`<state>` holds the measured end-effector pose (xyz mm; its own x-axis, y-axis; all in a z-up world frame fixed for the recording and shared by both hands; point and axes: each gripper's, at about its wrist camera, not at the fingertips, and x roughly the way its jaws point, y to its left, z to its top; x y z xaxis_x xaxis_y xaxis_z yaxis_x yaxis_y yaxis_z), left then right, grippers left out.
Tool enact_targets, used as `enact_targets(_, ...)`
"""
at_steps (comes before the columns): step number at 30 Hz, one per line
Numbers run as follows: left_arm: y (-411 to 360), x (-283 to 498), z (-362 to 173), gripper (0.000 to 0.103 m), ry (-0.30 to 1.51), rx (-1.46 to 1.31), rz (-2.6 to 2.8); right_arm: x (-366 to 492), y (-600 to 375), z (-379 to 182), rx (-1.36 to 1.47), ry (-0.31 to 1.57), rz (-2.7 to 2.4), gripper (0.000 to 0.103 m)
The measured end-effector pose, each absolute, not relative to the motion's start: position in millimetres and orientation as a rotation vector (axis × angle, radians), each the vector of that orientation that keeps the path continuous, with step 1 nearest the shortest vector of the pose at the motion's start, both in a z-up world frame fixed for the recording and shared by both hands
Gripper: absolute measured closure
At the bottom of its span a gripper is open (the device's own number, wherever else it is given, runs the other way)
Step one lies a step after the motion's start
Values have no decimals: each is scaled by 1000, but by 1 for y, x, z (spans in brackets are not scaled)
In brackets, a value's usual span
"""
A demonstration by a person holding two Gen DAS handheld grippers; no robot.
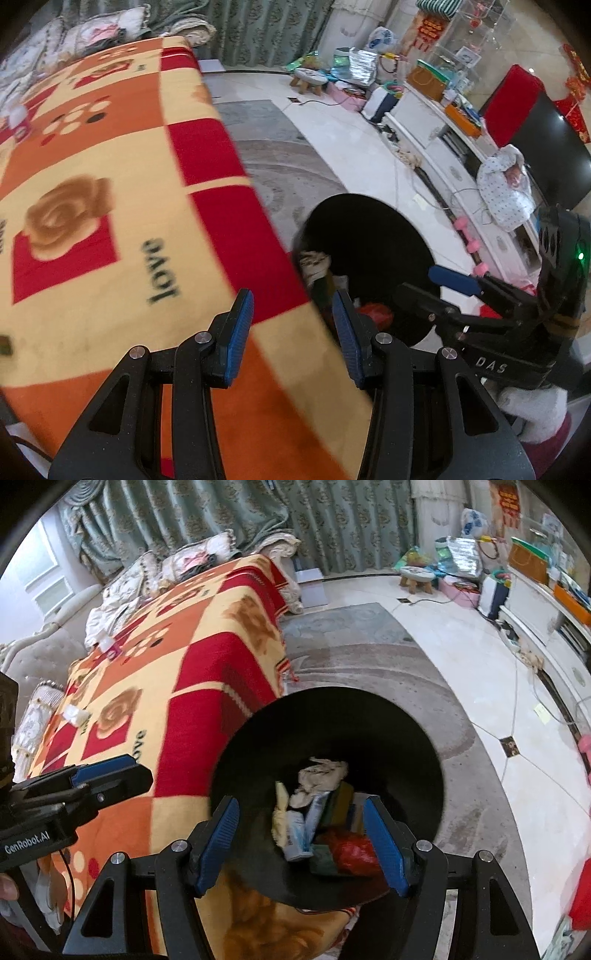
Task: Collect trash
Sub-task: 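Move both open tools back to the trash on the blanket, then grasp the green toothpaste box with the left tool while the right grasps the dark green wrapper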
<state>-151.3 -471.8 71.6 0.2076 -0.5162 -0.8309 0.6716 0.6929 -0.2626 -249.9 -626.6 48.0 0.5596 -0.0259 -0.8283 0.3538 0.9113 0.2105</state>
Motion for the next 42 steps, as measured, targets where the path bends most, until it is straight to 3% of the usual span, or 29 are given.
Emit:
enact_targets(28,-219,-79,77,60,1084,96,-469,-158,-433,43,172,1048,145,36)
enact_targets(42,-214,-50,51,59,1069,373,-645,-141,-403,37,147,1085,174,36)
